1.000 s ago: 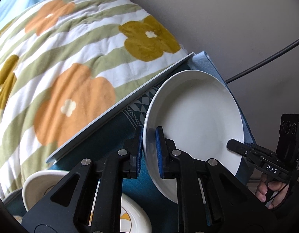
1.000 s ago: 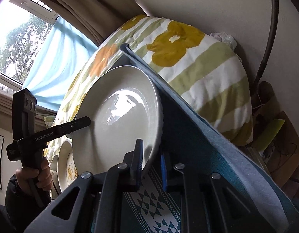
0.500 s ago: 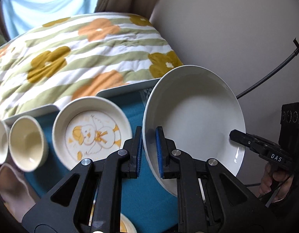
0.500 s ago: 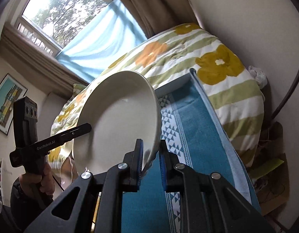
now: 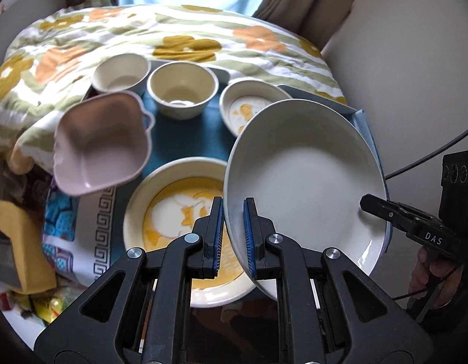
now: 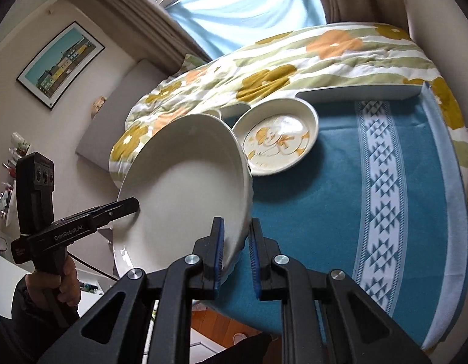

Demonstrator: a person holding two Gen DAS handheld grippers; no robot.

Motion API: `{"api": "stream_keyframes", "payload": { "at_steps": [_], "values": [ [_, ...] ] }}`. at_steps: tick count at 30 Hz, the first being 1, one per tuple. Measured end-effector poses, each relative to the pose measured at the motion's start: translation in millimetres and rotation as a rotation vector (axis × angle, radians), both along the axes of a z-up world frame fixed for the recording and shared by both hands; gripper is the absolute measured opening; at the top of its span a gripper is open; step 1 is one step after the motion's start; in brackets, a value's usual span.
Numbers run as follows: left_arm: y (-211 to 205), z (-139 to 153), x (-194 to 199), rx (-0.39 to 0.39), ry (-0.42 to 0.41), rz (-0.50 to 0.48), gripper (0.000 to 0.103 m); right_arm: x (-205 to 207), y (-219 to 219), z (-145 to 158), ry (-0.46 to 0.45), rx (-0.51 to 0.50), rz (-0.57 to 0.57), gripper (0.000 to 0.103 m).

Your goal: Organize plates and bowls

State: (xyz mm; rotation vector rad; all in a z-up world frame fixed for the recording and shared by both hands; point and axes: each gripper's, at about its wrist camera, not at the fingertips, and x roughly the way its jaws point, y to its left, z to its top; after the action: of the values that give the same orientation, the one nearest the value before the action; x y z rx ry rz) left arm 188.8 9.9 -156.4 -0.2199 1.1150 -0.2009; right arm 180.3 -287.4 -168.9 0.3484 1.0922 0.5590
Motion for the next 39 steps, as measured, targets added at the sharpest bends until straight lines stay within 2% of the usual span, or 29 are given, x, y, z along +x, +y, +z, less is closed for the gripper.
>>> {"api": "stream_keyframes", "payload": {
  "at_steps": [6, 13, 17, 23, 26, 33, 39],
  "values": [
    [49, -49, -17, -0.036, 0.076, 0.051, 0.011, -5, 46, -36, 0.051, -0.029, 0.042, 0.015],
    [70, -103, -5, -0.061, 0.161, 0.027, 0.011, -9, 80, -62, 0.067, -0.134, 0.003, 0.015],
    [72, -117, 5, -0.054, 0.177, -0.014, 0.011, -8, 86, -69, 0.065, -0.169, -0.023, 0.015],
    [63, -124, 19, -0.010, 0.171, -0.070, 0.011, -7, 90, -71, 0.061, -0.226, -0.059, 0.015],
    [57, -124, 19, 0.023, 0.162, -0.088, 0.011, -7, 91, -72, 0.063, -0.246, -0.073, 0.015],
    [41, -119, 16, 0.156, 0.102, -0.128, 0.012, -9, 97, -75, 0.052, -0.291, -0.081, 0.015],
    [13, -117, 9, 0.331, 0.019, -0.156, 0.013, -8, 106, -73, 0.021, -0.361, -0.053, 0.015]
  ]
}}
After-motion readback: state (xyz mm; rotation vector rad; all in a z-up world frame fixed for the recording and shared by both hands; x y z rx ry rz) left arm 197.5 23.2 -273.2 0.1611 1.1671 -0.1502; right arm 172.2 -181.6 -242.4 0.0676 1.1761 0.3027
